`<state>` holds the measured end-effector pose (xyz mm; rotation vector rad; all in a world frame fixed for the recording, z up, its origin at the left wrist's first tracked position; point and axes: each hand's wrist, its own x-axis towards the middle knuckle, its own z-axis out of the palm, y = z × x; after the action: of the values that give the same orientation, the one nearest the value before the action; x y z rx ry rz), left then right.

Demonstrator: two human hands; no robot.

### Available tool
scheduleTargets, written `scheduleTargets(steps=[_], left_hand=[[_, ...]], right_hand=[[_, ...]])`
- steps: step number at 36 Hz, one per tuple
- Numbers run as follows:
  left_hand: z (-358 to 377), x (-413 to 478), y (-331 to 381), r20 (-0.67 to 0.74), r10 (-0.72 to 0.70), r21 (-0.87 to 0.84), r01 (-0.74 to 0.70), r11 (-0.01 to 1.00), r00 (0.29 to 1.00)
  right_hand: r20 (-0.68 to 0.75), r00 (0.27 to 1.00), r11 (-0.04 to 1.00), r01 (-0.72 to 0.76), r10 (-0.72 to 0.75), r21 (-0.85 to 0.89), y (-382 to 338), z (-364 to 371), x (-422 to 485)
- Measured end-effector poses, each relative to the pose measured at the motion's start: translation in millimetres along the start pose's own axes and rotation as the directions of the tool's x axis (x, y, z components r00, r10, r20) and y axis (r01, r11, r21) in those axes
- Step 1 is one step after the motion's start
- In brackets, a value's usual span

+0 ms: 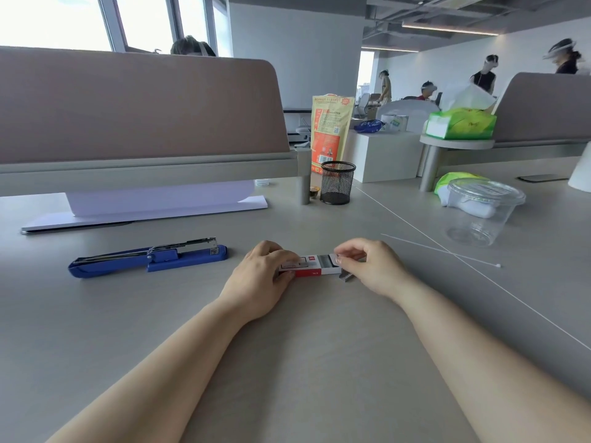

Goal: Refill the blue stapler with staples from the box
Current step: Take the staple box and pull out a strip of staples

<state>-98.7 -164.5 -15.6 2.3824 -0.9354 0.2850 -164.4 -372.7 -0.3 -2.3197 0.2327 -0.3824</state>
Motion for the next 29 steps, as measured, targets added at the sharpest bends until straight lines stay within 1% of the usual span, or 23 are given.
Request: scheduleTargets(steps=[4,7,13,17,22,29], left_hand=[[-1,1,0,-0.017,-0.011,-0.036,0.010,0.999,1.000],[-2,1,1,-0.031,-0.019,-0.021,0.018,1.000,0.999],[-3,2,0,-0.047,-0.013,0.005,0.013,1.000,0.999],[-2,2,0,-0.057,-0.010,-0.012,0.009,1.000,0.998],[-2,2,-1,-0.070,-0.009,-0.025,0.007,1.000,0.998],[-2,3,0,-0.079,-0.009,-0.024,0.007,1.000,0.997]], right_hand=[[0.022,0.999,0.999,-0.031,0.031,0.008,6,2,3],[0.041,0.999,1.000,-0.026,0.026,0.001,0,1,-1],[-0.069,0.998,0.992,-0.021,0.012,-0.128,-14,2,-5],[-0.042,0.999,0.996,-0.013,0.010,-0.085,-12,5,-3],[-0.084,0.996,0.993,0.028,-0.038,-0.111,-18,8,-5],[-0.114,0.992,0.991,0.044,-0.059,-0.128,-16,10,-3]])
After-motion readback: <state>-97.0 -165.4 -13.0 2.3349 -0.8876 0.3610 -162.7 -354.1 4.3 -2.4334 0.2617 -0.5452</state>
